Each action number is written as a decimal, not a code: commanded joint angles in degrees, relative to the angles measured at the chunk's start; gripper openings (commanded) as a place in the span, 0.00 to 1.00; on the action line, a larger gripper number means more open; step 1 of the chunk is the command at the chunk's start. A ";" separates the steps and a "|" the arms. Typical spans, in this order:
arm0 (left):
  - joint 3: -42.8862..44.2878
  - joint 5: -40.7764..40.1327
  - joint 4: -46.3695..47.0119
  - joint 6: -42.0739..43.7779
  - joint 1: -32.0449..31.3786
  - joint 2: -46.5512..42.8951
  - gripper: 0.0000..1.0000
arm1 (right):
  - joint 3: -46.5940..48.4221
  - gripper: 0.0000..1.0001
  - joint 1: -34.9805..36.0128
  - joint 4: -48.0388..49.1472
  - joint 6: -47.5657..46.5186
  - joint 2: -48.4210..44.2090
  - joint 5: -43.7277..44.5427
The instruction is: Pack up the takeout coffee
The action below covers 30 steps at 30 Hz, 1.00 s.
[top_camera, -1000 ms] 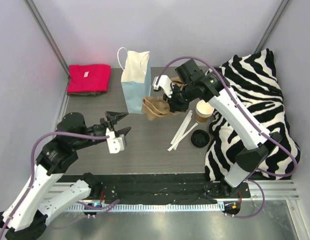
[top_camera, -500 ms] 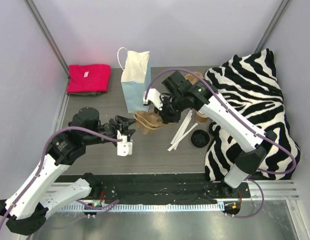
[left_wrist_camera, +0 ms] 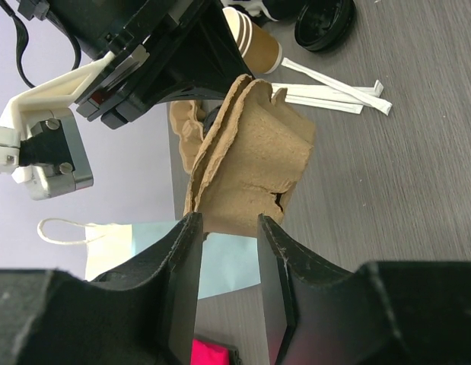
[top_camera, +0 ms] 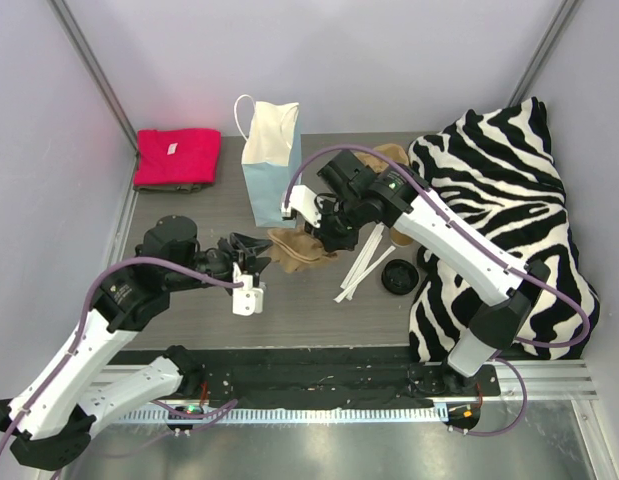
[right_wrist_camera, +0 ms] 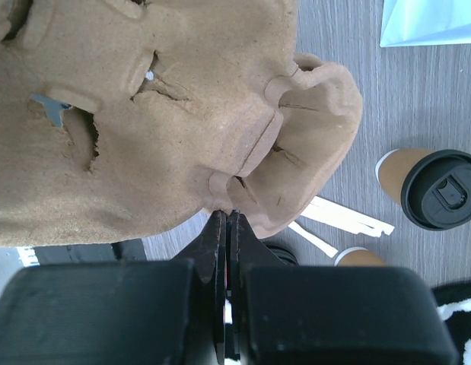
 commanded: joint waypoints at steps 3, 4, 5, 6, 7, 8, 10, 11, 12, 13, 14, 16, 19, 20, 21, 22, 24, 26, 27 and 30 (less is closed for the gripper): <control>1.59 1.04 -1.47 0.84 -0.25 -1.78 0.41 | -0.61 0.01 0.25 2.00 -0.07 -2.00 1.01; 1.15 0.95 -1.64 1.01 -0.25 -1.96 0.41 | -0.52 0.01 0.24 1.92 -0.07 -1.82 1.10; 0.89 0.86 -1.82 1.36 -0.25 -2.22 0.45 | -0.35 0.01 0.16 1.92 0.01 -1.73 1.01; 0.62 0.95 -1.91 1.37 -0.25 -2.49 0.47 | -0.26 0.01 0.24 1.92 0.10 -1.64 1.10; -0.16 1.04 -1.91 1.37 -0.25 -2.84 0.49 | -0.09 0.01 0.33 2.09 0.10 -1.47 1.10; -0.60 1.21 -1.82 1.45 -0.25 -3.36 0.52 | 0.18 0.01 0.25 2.18 0.28 -1.12 1.19; -1.48 1.65 -1.73 1.45 -0.25 -3.98 0.55 | 0.36 0.01 0.24 2.53 0.28 -0.94 1.63; -2.27 1.65 -1.21 1.54 -0.25 -4.07 0.56 | 0.44 0.01 0.33 2.79 0.19 -0.68 1.72; -2.63 1.56 -0.86 1.54 -0.25 -4.51 0.56 | 0.44 0.01 0.25 2.97 0.19 -0.42 1.89; -2.89 1.22 -0.59 1.19 -0.25 -4.51 0.57 | 0.53 0.01 0.24 3.32 0.19 -0.33 2.33; -3.07 1.13 -0.33 1.02 -0.25 -4.51 0.57 | 0.53 0.01 0.24 3.59 0.10 -0.24 2.68; -3.33 1.04 -0.33 1.02 -0.25 -4.34 0.57 | -0.08 0.01 0.68 4.81 0.36 0.38 6.69; -4.56 0.86 0.02 1.19 -0.25 -4.60 0.57 | -2.19 0.01 2.34 9.63 0.01 1.60 15.04; -4.91 0.77 0.37 0.93 -0.16 -4.69 0.57 | -3.24 0.01 3.05 10.35 0.01 2.13 17.51; -5.52 0.69 0.38 0.67 -0.25 -4.86 0.57 | -3.94 0.01 4.10 10.79 0.01 2.66 19.10; -5.88 0.60 0.55 0.40 -0.25 -5.12 0.57 | -4.82 0.01 6.29 12.71 0.01 2.84 21.29; -6.49 -0.19 0.90 -1.09 -0.25 -5.48 0.57 | -9.21 0.01 8.85 15.44 0.19 2.75 27.36; -7.37 -0.81 0.55 -2.49 -0.25 -6.18 0.56 | -13.42 0.01 12.18 19.40 -0.16 2.84 33.75; -7.64 -0.81 -0.06 -3.37 -0.16 -6.53 0.56 | -13.88 0.01 12.81 19.84 0.01 3.36 34.75; -9.04 -0.02 -3.22 -3.90 -0.25 -8.46 0.56 | -11.17 0.01 12.90 18.63 2.99 5.56 34.94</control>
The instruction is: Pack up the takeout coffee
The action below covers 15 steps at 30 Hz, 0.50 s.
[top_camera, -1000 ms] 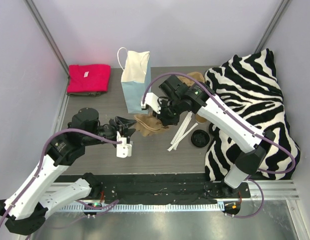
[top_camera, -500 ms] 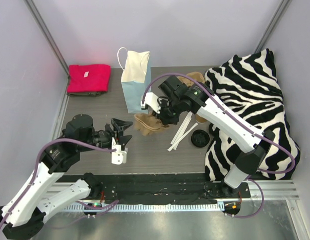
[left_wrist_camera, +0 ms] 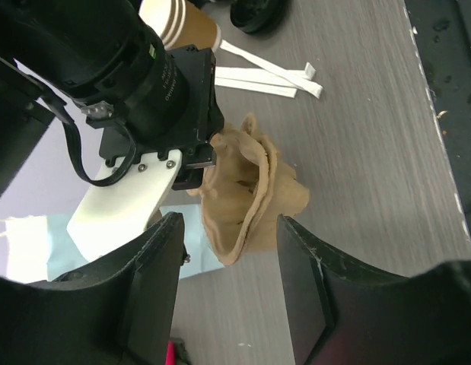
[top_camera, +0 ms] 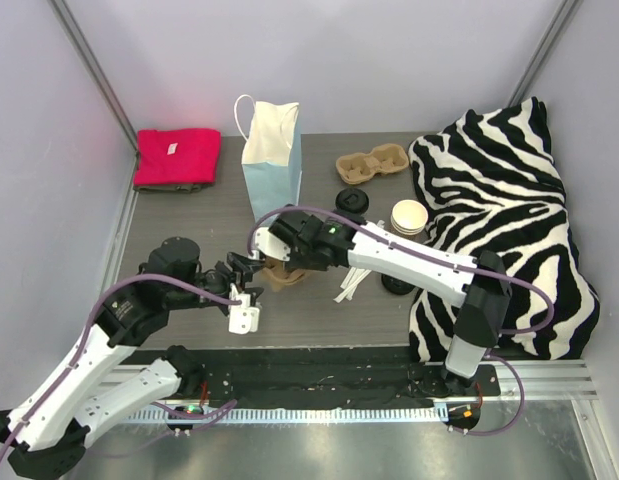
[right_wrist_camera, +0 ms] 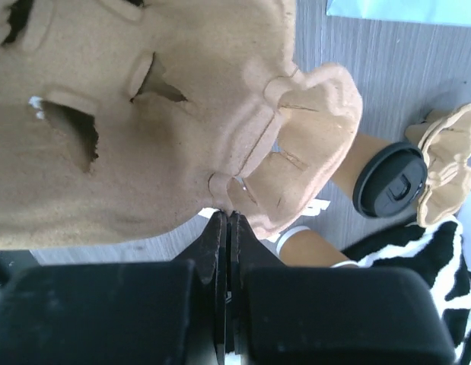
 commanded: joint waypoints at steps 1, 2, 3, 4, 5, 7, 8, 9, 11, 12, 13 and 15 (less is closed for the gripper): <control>-2.05 0.05 -0.47 -2.03 0.06 -3.19 0.56 | 2.72 0.01 1.12 2.38 2.30 1.63 6.98; -2.93 0.05 -1.00 -2.11 0.06 -4.60 0.56 | 3.68 0.01 1.03 1.94 2.74 2.15 6.90; -3.63 0.13 -1.26 -2.20 -0.03 -5.22 0.57 | 3.78 0.01 1.12 1.76 3.44 2.33 6.81; -4.25 -0.21 -1.44 -2.12 -0.03 -5.75 0.57 | 4.04 0.01 1.12 1.06 3.54 2.42 6.46; -5.39 -0.22 -1.70 -2.38 -0.03 -6.19 0.58 | 3.78 0.01 1.12 1.14 3.54 2.16 6.37; -6.19 -0.22 -2.06 -3.08 -0.03 -7.24 0.59 | 3.43 0.01 1.12 1.32 4.15 1.81 5.50; -6.88 -0.13 -2.23 -3.60 0.06 -7.59 0.61 | 3.08 0.01 1.12 1.32 4.41 1.46 5.40; -7.33 -0.04 -2.32 -4.04 -0.03 -8.55 0.62 | 2.99 0.01 1.03 1.32 4.68 1.02 5.05; -8.29 0.40 -3.11 -4.66 -0.03 -9.79 0.65 | 2.90 0.01 0.68 1.32 5.21 0.32 4.44; -9.34 0.31 -3.03 -5.10 -0.03 -10.58 0.65 | 3.34 0.01 0.25 1.32 5.38 -0.21 4.09; -9.70 0.14 -3.11 -5.63 -0.03 -11.98 0.66 | 3.95 0.01 -1.15 1.06 5.30 -0.56 2.69; -10.32 -0.48 -3.29 -7.21 -0.03 -12.87 0.67 | 6.67 0.01 -3.88 0.70 4.68 -1.09 1.63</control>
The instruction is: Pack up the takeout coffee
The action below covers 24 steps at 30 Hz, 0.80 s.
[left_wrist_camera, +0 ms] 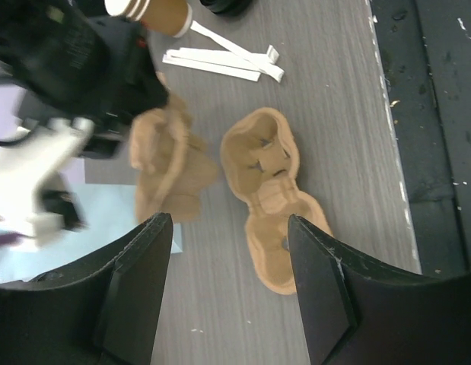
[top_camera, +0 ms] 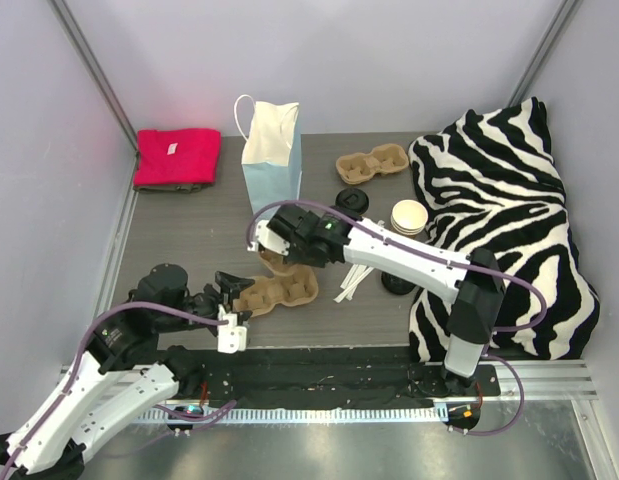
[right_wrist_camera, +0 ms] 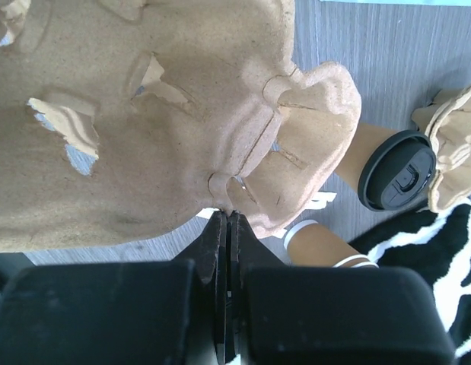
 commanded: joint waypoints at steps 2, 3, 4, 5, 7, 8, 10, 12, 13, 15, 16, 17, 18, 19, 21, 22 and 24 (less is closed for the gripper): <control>-0.83 -1.00 -1.13 -5.66 0.04 -2.86 0.67 | 9.41 0.01 -9.65 -0.41 -0.78 -4.48 -3.03; -0.49 -1.27 -1.04 -6.37 0.04 -2.86 0.67 | 10.91 0.01 -11.84 -0.68 -1.23 -4.39 -3.65; -0.31 -1.45 -0.86 -7.07 0.04 -2.86 0.67 | 13.54 0.01 -16.04 -1.38 -1.75 -4.57 -4.09; -0.22 -1.62 -0.69 -7.69 0.04 -2.78 0.67 | 14.61 0.01 -17.74 -1.73 -3.41 -4.74 -4.96; -0.04 -2.15 0.19 -9.27 0.04 -2.60 0.67 | 16.02 0.01 -20.82 -2.09 -5.61 -5.97 -5.50; 0.04 -2.33 0.45 -9.63 0.04 -2.34 0.67 | 16.02 0.01 -23.09 -2.00 -6.84 -6.41 -5.41; 0.05 -2.59 1.07 -10.50 0.04 -2.07 0.67 | 15.59 0.01 -25.13 -0.95 -10.89 -6.77 -4.80; 0.13 -2.94 1.77 -12.34 0.04 -1.20 0.67 | 15.06 0.01 -28.89 0.10 -14.74 -5.98 -4.97; 0.13 -2.86 2.03 -12.79 0.04 -0.84 0.67 | 14.62 0.01 -30.48 1.94 -15.99 -5.45 -4.89; 0.13 -3.03 2.56 -13.93 0.04 -0.05 0.67 | 14.62 0.01 -34.43 4.23 -19.75 -2.91 -4.97; 0.13 -3.55 3.26 -15.76 0.04 0.30 0.67 | 14.44 0.01 -35.32 6.50 -21.26 -1.94 -4.63; 0.13 -3.82 3.35 -16.56 0.04 0.48 0.67 | 14.36 0.01 -36.12 7.92 -22.58 0.59 -4.27; 0.22 -3.91 3.27 -17.36 0.12 1.35 0.68 | 14.35 0.01 -37.08 10.02 -25.29 1.83 -3.05; 0.31 -4.78 3.35 -19.19 0.04 1.79 0.68 | 14.79 0.01 -37.44 10.82 -26.36 3.41 -2.61; 0.66 -5.92 3.44 -21.83 0.04 3.37 0.70 | 15.84 0.01 -38.14 13.02 -28.03 7.79 -1.64; 0.83 -7.58 3.88 -25.24 0.04 3.99 0.71 | 17.94 0.01 -38.49 13.29 -28.65 9.39 -1.55; 1.19 -10.05 4.76 -28.86 0.04 4.78 0.71 | 20.41 0.01 -38.85 13.82 -29.18 13.94 -0.93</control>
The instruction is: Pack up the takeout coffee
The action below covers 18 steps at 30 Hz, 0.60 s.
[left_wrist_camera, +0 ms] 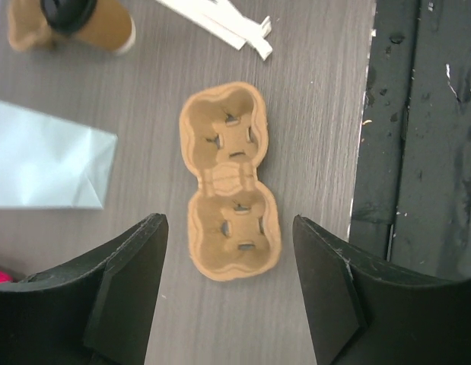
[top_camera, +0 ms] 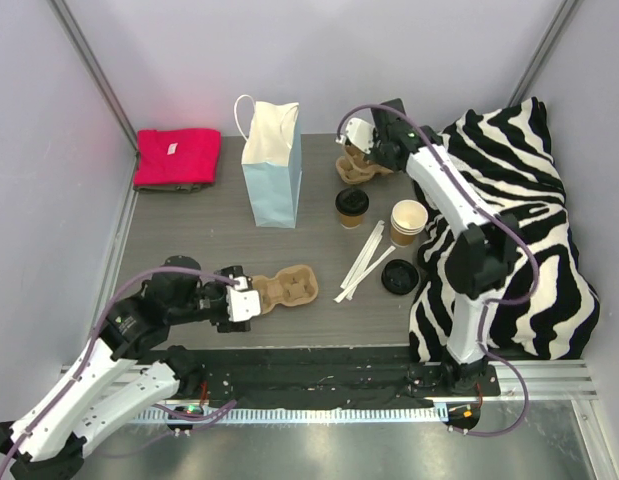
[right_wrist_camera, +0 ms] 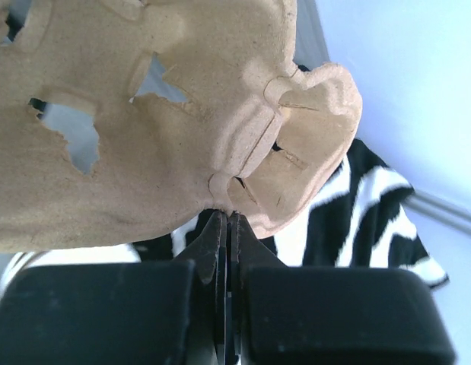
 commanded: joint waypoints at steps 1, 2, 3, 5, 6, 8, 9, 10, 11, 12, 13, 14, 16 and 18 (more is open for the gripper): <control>2.37 -5.51 4.10 -11.56 0.06 2.44 0.72 | 8.32 0.01 -0.92 5.38 -5.47 8.24 2.17; 2.46 -6.56 3.93 -14.45 0.15 2.54 0.72 | 9.74 0.01 -0.93 5.38 -5.55 9.82 2.35; 2.37 -6.75 3.76 -15.61 0.15 2.45 0.72 | 10.97 0.01 -1.10 5.47 -5.64 11.06 2.44; 1.93 -7.80 3.58 -18.15 0.15 1.75 0.73 | 14.58 0.01 -1.37 5.74 -5.91 14.66 2.61; 1.67 -8.50 3.67 -18.69 0.15 1.40 0.74 | 15.63 0.01 -1.54 5.82 -6.08 15.80 2.53; 0.88 -10.43 3.58 -20.09 0.32 1.04 0.76 | 17.75 0.01 -1.55 6.26 -6.69 18.53 3.14; 0.79 -12.36 3.41 -21.41 0.24 1.04 0.77 | 18.27 0.01 -1.55 6.70 -7.05 19.58 3.58; 0.87 -12.64 3.06 -21.86 0.32 1.30 0.78 | 18.71 0.01 -1.55 7.05 -7.40 20.29 3.84; 1.05 -12.73 2.53 -22.38 0.41 1.83 0.79 | 18.89 0.01 -1.72 7.32 -7.75 21.69 4.19; 1.31 -12.73 1.92 -23.61 0.58 2.18 0.80 | 18.89 0.01 -1.72 7.75 -8.36 22.23 4.72; 1.58 -12.64 1.56 -24.23 0.76 2.45 0.80 | 18.98 0.01 -1.72 8.11 -8.72 22.67 4.98; 1.93 -12.47 1.30 -24.75 1.02 2.97 0.81 | 18.98 0.01 -1.81 8.37 -8.98 23.37 5.51; 2.10 -12.03 1.03 -25.11 1.90 3.06 0.81 | 19.16 0.01 -1.81 8.55 -9.33 23.99 6.13; 2.11 -12.20 1.29 -25.20 2.60 3.50 0.81 | 19.07 0.01 -1.90 8.55 -9.25 24.34 6.74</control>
